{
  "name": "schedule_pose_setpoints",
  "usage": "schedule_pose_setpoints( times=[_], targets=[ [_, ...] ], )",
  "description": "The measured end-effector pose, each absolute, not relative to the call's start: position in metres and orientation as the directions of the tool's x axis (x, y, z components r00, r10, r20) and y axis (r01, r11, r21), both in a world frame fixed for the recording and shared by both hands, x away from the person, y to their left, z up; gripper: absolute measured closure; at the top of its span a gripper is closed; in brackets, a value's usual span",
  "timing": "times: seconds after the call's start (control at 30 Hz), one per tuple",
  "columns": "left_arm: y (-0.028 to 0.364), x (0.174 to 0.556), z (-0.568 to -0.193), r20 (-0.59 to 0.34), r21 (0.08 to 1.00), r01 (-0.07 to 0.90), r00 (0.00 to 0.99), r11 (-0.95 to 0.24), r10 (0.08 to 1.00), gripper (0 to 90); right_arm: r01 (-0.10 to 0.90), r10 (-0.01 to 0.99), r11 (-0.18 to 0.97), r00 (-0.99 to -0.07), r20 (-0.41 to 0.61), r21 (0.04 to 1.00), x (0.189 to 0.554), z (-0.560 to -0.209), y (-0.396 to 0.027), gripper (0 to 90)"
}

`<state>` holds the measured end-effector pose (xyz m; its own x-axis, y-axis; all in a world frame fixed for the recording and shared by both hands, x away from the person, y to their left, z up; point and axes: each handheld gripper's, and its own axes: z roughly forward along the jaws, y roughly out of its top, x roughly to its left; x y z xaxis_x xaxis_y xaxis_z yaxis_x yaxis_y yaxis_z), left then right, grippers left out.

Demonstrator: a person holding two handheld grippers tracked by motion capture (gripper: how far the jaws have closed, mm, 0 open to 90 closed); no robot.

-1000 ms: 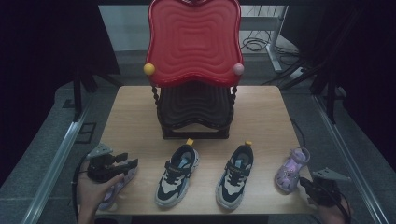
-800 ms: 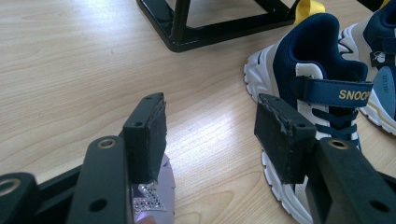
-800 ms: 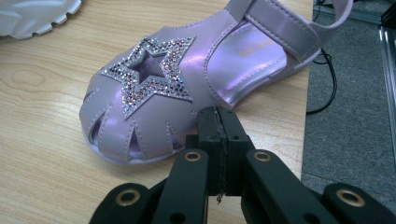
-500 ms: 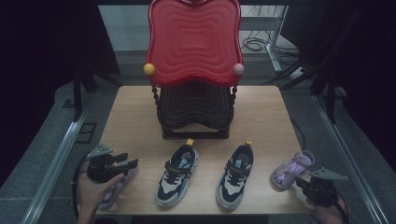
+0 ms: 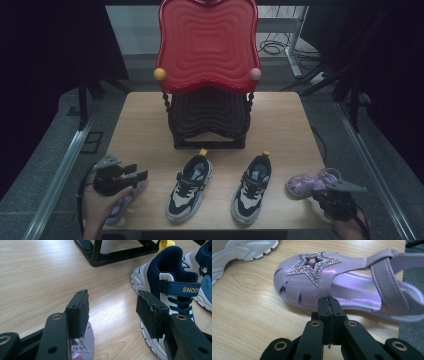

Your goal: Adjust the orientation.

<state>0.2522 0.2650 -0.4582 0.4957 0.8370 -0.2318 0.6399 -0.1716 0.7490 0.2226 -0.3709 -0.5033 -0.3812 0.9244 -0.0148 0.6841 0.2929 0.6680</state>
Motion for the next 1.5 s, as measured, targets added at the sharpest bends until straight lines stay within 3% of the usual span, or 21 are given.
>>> schedule_pose_setpoints(
  times=[0.37, 1.17, 1.5],
  targets=[
    [0.265, 0.253, -0.459, -0.233, 0.746, 0.643, 0.496, -0.174, 0.837, 43.8, 0.675, 0.916, 0.315, -0.401, -0.027, 0.667, 0.227, -0.504, -0.358, 89.8],
    [0.265, 0.254, -0.460, -0.233, 0.744, 0.645, 0.496, -0.175, 0.836, 43.7, 0.681, 0.938, 0.312, -0.331, -0.101, 0.662, 0.240, -0.508, -0.323, 89.7],
    [0.269, 0.252, -0.459, -0.232, 0.747, 0.643, 0.490, -0.169, 0.840, 43.6, 0.627, 0.945, 0.233, -0.327, -0.020, 0.743, 0.233, -0.490, -0.338, 89.3]
  ],
)
